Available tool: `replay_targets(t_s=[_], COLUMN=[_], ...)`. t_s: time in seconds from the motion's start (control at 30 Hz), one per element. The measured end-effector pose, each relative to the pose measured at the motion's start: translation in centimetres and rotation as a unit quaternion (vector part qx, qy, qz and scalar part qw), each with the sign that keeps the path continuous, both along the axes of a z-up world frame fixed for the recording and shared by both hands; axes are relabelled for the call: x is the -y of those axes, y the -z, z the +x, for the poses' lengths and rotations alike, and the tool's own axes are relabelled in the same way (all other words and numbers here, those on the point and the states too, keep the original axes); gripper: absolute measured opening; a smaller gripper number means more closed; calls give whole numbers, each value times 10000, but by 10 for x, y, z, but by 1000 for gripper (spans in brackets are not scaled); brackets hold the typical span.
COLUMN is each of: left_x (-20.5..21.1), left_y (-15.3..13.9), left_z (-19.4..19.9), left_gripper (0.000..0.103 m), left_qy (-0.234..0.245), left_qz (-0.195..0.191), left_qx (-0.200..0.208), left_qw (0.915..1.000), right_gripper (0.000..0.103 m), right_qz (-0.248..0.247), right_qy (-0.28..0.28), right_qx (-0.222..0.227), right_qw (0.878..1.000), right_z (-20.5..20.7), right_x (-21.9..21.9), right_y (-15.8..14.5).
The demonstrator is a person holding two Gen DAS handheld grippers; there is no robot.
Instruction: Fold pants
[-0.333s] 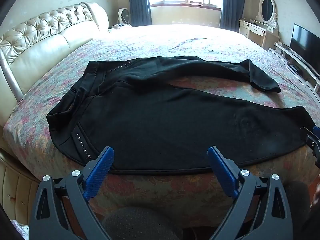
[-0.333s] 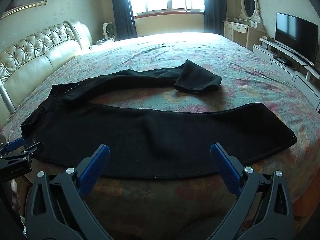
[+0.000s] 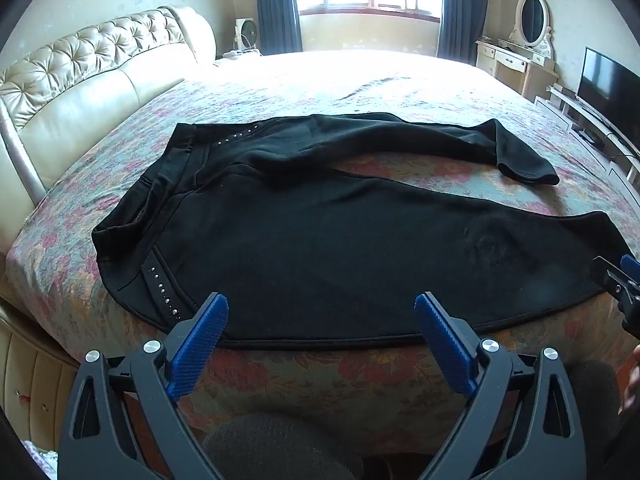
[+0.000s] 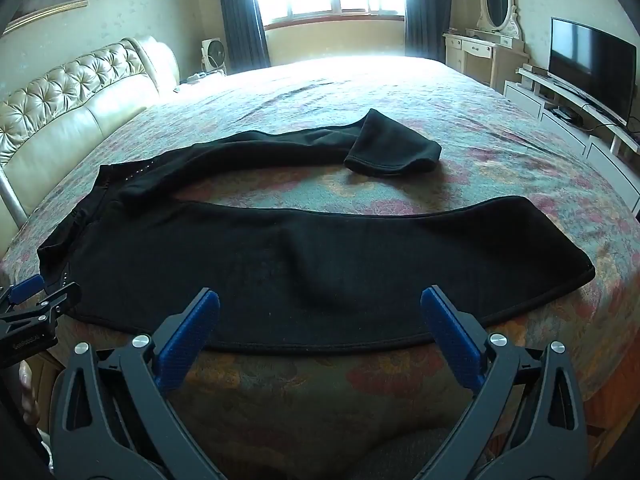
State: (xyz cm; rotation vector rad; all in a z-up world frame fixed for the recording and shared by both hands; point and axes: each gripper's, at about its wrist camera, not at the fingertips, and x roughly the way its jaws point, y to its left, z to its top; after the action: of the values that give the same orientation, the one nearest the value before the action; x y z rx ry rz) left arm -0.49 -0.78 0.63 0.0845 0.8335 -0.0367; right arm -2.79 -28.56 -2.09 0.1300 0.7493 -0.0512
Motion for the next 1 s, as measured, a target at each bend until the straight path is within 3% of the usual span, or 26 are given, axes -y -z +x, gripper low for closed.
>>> replay_targets(t_s=[1.0], left_x=[-6], left_y=[12], left_z=[4], left_gripper=[94], left_qy=[-80], left_qz=[-53], left_qx=[-246], left_qw=[9997], right_gripper=[101], right_qz=[3], right_qy=[2], right_qx=[-69], right_qw=[10000], right_z=[-11], right_x=[-14], right_y=[4])
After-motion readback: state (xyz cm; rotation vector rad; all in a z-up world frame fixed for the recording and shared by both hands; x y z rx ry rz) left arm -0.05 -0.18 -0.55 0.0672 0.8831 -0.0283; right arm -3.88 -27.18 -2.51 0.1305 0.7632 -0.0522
